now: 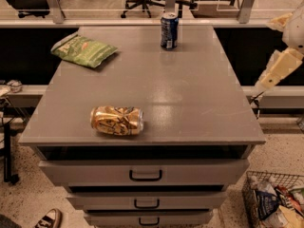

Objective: Move pepsi can near orange can

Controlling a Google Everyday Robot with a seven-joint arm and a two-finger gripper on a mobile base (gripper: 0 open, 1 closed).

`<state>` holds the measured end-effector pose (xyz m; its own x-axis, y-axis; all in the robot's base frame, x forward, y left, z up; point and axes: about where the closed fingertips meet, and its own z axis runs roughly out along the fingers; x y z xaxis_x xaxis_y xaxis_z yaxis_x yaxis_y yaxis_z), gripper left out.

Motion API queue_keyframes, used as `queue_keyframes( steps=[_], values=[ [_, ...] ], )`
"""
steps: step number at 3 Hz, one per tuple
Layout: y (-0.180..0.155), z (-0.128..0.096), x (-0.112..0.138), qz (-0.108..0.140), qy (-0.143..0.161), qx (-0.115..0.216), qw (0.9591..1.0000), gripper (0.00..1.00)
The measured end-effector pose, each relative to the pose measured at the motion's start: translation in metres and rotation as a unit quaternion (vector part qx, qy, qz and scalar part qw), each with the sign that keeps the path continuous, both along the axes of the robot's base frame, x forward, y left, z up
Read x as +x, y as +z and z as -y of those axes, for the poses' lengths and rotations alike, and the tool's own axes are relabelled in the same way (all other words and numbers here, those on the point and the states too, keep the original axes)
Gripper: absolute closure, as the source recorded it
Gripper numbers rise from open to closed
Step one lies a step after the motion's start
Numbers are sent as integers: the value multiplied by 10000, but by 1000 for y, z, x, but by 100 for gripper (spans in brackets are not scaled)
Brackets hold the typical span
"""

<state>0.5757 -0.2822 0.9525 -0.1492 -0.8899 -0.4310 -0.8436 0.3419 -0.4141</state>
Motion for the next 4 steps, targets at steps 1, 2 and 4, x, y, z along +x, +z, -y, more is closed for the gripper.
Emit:
queue_keyframes(
  steps=[1,2,4],
  values=[
    [-5,-4,65,428,208,625,9969,0],
    [-8,-34,114,648,365,1124,9909,0],
    [-24,-113,187,580,72,2163,9746,0]
  ],
)
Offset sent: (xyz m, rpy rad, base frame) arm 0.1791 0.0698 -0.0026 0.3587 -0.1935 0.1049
